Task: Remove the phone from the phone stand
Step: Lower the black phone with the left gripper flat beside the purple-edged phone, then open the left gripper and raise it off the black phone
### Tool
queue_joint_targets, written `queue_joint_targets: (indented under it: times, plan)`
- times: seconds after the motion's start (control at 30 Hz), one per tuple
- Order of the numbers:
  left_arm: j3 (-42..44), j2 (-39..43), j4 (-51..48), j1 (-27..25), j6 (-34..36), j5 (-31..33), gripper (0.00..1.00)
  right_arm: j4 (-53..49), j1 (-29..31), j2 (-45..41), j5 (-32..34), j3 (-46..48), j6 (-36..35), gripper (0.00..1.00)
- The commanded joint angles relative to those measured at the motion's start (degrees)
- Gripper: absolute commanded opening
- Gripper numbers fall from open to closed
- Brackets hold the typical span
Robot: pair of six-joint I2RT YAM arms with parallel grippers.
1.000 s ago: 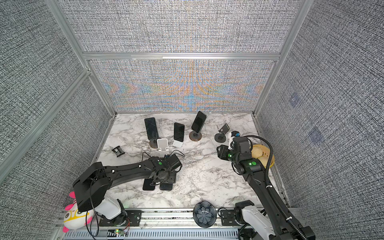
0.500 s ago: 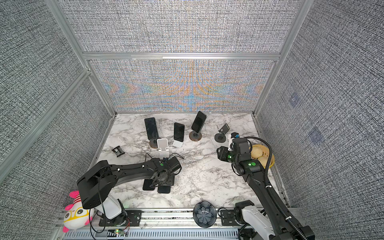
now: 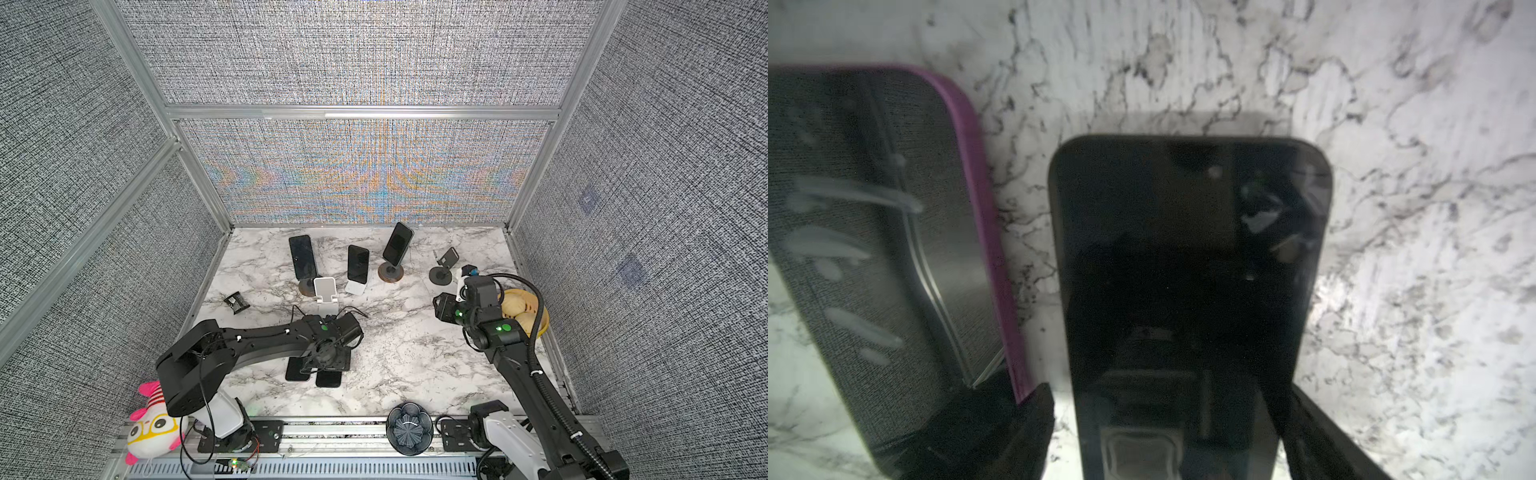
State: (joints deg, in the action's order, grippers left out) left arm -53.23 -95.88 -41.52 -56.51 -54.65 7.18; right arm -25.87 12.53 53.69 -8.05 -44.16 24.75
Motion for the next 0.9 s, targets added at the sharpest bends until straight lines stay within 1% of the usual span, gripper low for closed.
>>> queue_joint_targets:
  times: [0.0, 0.2, 0.33, 0.6, 0.73, 0.87]
  plan:
    - [0.4, -1.1, 0.1, 0.0, -0.2, 0.6, 0.89, 0.4, 0.1, -0.1, -0.2, 0.0, -0.2, 0.53]
    - [-0.2, 0.3, -0.9, 0.0, -0.2, 1.5, 0.88, 0.4, 0.0, -0.1, -0.1, -0.1, -0.2, 0.53]
    - [-2.5, 1.6, -2.7, -0.1, 0.8, 1.6, 0.88, 0.2, 0.1, -0.1, -0.1, -0.1, -0.2, 0.53]
    - [-5.9, 6.4, -5.7, -0.1, 3.4, 3.3, 0.87, 0.1, 0.0, 1.0, -0.3, -0.1, -0.8, 0.53]
    - [-6.6, 9.5, -5.2, 0.0, 5.4, 4.5, 0.87, 0.3, 0.1, 1.9, -0.5, -0.1, -0.8, 0.53]
    - [-7.7, 11.2, -4.3, 0.0, 8.8, 6.3, 0.89, 0.8, 0.1, 2.9, -1.4, 0.0, -0.6, 0.59]
